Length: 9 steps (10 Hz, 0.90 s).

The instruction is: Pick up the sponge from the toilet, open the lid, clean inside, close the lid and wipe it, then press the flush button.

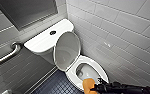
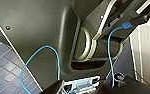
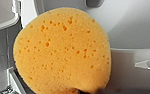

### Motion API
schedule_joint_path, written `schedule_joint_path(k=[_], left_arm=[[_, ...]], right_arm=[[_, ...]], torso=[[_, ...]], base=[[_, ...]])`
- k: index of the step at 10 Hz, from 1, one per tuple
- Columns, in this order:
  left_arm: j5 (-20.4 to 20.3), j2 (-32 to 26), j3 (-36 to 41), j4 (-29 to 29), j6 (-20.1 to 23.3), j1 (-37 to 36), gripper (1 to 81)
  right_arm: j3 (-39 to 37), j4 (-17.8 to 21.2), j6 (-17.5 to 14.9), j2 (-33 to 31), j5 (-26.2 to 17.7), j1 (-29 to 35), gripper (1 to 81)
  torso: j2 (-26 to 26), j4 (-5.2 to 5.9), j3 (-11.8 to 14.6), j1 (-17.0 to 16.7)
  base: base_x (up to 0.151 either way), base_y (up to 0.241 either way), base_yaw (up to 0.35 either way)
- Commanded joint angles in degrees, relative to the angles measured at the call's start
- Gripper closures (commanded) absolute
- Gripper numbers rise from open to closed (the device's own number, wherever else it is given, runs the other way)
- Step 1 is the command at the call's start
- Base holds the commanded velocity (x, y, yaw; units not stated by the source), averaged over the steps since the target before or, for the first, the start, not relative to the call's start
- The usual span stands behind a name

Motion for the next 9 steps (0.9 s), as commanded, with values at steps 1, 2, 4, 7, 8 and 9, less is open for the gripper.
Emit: schedule_joint_path(k=[1, 2, 4, 7, 8, 9], left_arm=[[5.5, -1.2, 1.7, 0.9, 0.0, 2.5, 1.0], [5.5, -1.2, 1.7, 0.9, 0.0, 2.6, 1.0], [5.5, -1.0, 1.8, 1.0, 0.0, 2.5, 1.0], [5.5, -1.3, 2.0, 1.0, 0.0, 2.5, 1.0], [5.5, -1.3, 2.0, 1.0, 0.0, 2.6, 1.0], [5.5, -1.2, 2.0, 1.0, 0.0, 2.6, 1.0]], right_arm=[[-1.8, -1.1, 1.1, -5.9, -6.9, 2.3, 81.1], [-1.7, -1.1, 1.1, -7.3, -6.9, 2.4, 81.1], [-0.8, -0.8, 1.0, -10.6, -6.9, 3.4, 81.1], [4.6, -0.8, 1.2, -7.4, -7.9, 6.6, 81.1], [6.2, -0.8, 1.6, -6.0, -8.3, 8.8, 81.1], [7.7, -0.8, 1.8, -4.2, -11.0, 11.4, 81.1]], torso=[[0.0, 0.0, 0.0, 0.0], [0.0, 0.0, 0.0, 0.0], [0.0, 0.0, 0.0, 0.0], [0.0, 0.02, 0.0, 0.0], [0.0, 0.02, 0.0, 0.0], [0.0, 0.02, 0.0, 0.0]], base=[[0.0, 0.0, 0.0], [0.0, 0.0, 0.0], [0.0, 0.0, 0.0], [0.0, 0.0, 0.0], [0.0, 0.0, 0.0], [0.0, 0.0, 0.0]])
